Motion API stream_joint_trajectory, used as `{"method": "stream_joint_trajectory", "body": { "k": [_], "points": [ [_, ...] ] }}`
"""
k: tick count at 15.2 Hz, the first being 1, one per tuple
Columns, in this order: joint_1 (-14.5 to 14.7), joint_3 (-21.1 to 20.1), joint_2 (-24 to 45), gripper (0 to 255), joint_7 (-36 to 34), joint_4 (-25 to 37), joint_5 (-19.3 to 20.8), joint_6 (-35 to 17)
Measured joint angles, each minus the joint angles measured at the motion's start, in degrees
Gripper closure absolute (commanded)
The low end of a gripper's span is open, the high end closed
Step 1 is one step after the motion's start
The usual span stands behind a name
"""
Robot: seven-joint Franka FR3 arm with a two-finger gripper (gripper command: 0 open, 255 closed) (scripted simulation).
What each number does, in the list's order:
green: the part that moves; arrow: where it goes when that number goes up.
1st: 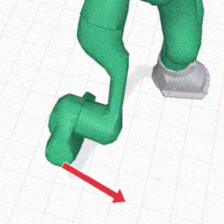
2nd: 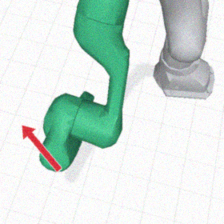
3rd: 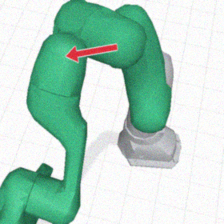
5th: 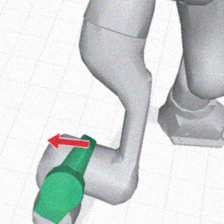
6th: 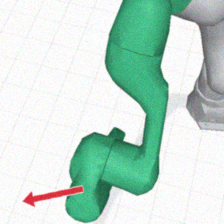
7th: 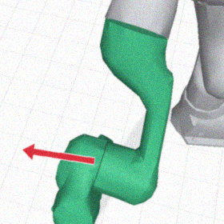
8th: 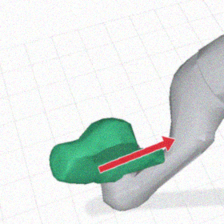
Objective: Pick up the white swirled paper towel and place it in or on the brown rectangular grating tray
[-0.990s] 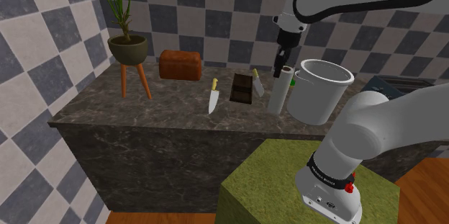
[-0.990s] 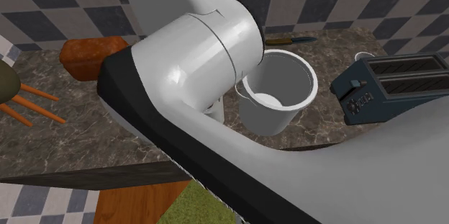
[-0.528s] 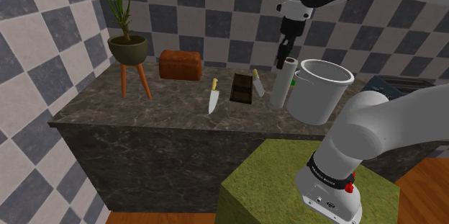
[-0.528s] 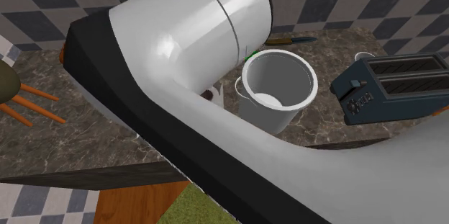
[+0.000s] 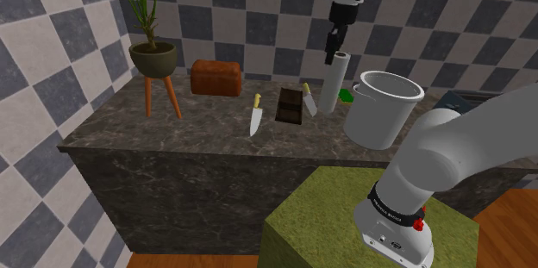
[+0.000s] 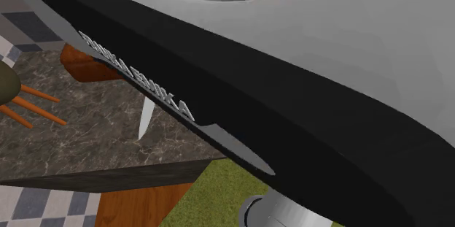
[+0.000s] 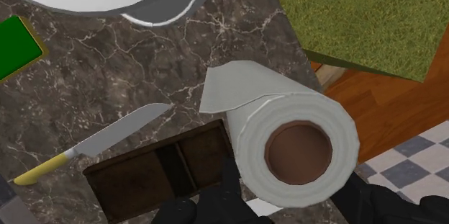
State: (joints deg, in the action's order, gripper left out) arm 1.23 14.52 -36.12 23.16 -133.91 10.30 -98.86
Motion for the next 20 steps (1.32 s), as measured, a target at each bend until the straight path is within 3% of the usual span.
{"method": "stream_joint_trajectory", "body": {
  "k": [10, 17, 20],
  "points": [
    [1.78, 5.46, 23.16, 255, 6.79, 25.69, -4.24, 2.36],
    [0.45, 8.39, 40.68, 255, 12.05, 48.69, -10.48, 8.82],
    [0.15, 8.55, 42.11, 255, 12.55, 49.06, -11.02, 7.87]
  ]
}}
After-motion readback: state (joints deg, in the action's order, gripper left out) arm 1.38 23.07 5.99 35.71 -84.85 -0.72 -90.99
